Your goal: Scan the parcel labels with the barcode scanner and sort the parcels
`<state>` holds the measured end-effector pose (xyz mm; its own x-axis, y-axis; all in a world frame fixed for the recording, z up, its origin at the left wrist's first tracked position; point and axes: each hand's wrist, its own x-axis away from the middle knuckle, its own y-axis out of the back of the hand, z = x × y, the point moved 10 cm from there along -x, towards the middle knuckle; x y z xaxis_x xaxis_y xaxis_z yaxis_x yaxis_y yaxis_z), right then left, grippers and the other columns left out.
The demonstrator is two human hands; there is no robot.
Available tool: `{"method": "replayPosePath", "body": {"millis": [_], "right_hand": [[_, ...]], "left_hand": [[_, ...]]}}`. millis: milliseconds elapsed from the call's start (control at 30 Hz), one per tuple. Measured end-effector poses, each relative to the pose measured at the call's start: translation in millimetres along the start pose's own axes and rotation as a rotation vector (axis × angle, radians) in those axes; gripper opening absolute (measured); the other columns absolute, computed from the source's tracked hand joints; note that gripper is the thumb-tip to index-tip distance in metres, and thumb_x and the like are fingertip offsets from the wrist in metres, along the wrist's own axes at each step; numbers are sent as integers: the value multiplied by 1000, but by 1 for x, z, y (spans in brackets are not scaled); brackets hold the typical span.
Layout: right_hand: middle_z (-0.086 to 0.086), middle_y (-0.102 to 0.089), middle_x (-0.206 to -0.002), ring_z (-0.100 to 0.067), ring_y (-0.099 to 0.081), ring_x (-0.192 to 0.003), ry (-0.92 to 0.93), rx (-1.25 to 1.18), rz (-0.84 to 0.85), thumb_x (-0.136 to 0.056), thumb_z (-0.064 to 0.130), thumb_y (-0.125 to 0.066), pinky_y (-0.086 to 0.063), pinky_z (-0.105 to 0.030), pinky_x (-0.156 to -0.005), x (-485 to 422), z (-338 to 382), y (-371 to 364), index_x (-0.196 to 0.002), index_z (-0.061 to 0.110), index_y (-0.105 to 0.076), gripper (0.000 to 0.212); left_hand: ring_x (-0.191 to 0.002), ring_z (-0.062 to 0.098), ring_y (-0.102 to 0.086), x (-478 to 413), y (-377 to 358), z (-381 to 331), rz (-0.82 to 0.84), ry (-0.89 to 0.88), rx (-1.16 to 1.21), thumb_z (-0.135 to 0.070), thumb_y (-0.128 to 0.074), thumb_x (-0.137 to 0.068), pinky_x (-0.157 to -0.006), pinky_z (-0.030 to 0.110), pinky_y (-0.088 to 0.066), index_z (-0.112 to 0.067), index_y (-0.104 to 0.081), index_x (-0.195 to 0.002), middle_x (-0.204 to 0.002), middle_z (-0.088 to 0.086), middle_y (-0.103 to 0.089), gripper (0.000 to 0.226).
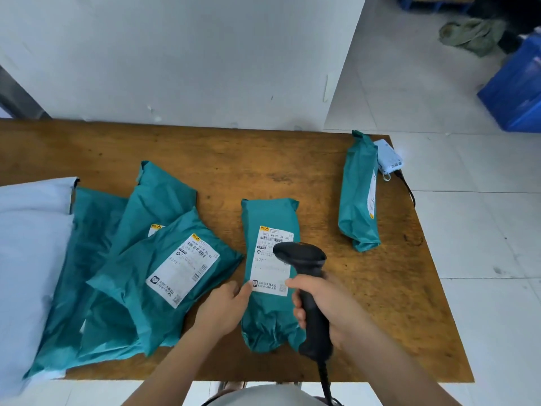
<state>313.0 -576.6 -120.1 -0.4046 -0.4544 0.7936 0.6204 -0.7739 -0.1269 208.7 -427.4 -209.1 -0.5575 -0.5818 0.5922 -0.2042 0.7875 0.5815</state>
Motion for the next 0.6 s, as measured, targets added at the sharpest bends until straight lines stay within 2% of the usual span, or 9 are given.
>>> {"method": "replayPosePath", "body": {"millis": [67, 167, 300, 400, 600], "right_hand": [[-6, -53, -50, -16, -44, -38, 0, -9, -15, -82, 12, -68, -39, -23, -43, -1, 2, -1, -79, 7, -55, 14], [-6, -54, -50, -15, -45, -38, 8, -26, -34, -83, 11, -67, -39, -23, -44, -3, 3, -2, -81, 9, -56, 12], [-6, -54, -50, -16, -44, -38, 26, -40, -38, -83, 10, -66, -39, -24, -44, -3, 4, -4, -82, 9, -55, 11], [-6, -54, -50, -15, -44, -38, 32, -47, -34, -84, 11, -66, -38, -23, -43, -3, 4, -7, -85, 8, -55, 11], [-6, -54, -50, -15, -44, -38, 39, -45, -32, -83, 12, -66, -38, -23, -42, -4, 3, -7, -89, 6, -56, 13]], "left_hand": [[-75, 20, -62, -3, 1, -1, 2, -12, -18, -60, -35, -92, -67, 34, -45, -9, -57, -82, -79, 2, -65, 57], [-80, 19, -65, -8, 0, 0, 11, -11, 31, -60, -38, -91, -75, 39, -50, -9, -59, -87, -85, 2, -68, 55], [-86, 19, -67, -10, -7, -5, 72, -44, 231, -53, -47, -90, -80, 48, -54, -11, -57, -96, -94, 1, -68, 43], [-96, 13, -63, -9, -11, -8, 84, -21, 366, -44, -49, -93, -84, 44, -56, -20, -51, -107, -106, -5, -63, 27], [-101, 14, -63, -4, -17, -10, 109, -18, 432, -40, -52, -93, -89, 42, -55, -26, -47, -107, -112, -6, -62, 20]]}}
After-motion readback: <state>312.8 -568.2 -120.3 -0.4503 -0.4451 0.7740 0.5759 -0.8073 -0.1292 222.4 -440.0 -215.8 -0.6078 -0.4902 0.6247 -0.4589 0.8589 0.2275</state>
